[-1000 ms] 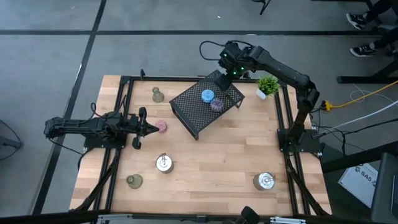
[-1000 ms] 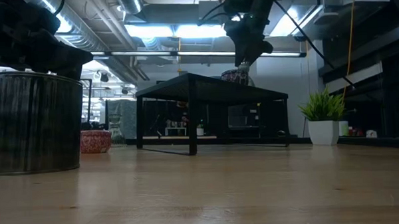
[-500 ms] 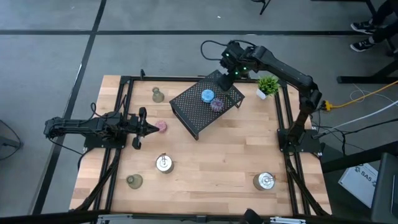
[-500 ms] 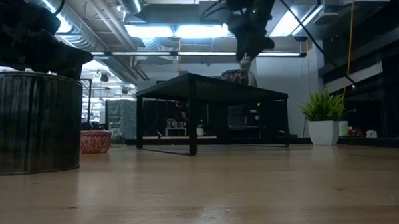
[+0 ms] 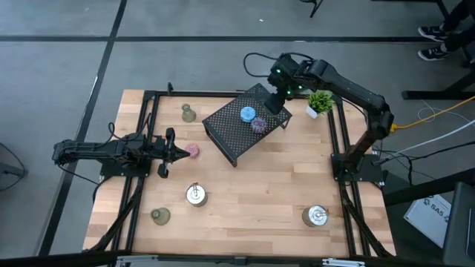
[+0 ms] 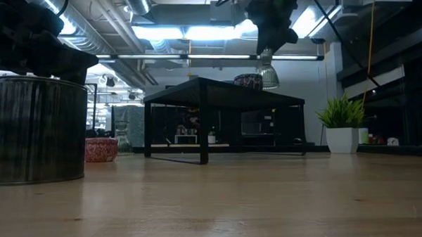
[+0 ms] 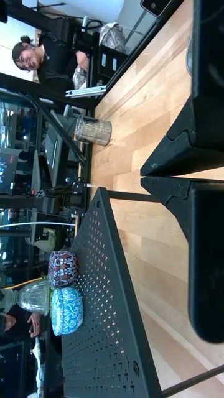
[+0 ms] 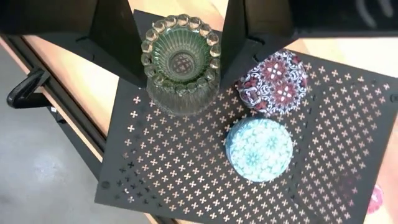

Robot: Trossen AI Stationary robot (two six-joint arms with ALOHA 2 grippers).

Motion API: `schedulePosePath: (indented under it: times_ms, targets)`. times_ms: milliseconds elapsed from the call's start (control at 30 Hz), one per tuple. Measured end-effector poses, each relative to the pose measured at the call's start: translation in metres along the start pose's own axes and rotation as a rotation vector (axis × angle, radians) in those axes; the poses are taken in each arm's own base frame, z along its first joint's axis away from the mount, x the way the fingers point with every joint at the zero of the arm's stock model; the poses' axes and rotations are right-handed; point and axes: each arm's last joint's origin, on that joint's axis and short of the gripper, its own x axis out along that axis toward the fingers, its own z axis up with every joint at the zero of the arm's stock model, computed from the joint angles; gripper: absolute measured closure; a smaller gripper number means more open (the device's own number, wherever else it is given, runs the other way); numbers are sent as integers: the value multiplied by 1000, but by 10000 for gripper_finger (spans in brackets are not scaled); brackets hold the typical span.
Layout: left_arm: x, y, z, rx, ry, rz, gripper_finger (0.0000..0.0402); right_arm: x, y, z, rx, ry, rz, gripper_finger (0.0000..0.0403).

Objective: Pick & Place candle stick holders
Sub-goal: Put the middle green glass candle holder on the shelf

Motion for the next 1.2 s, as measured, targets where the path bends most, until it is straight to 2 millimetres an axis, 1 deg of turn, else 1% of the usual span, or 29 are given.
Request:
schedulePosePath:
  times_ms: [233, 433, 567, 1200]
  targets:
    - [0, 0, 0, 0, 0, 0, 395, 0, -3, -11, 9, 4, -23, 216]
    - [0, 0, 0, 0, 0, 0, 395, 5, -4, -16, 12, 6, -40, 216]
    - [0, 0, 0, 0, 0, 0, 395, 12, -5, -21, 11, 30, -44, 216]
    - [0, 0, 0, 0, 0, 0, 395, 13, -5, -22, 28, 36, -45, 216]
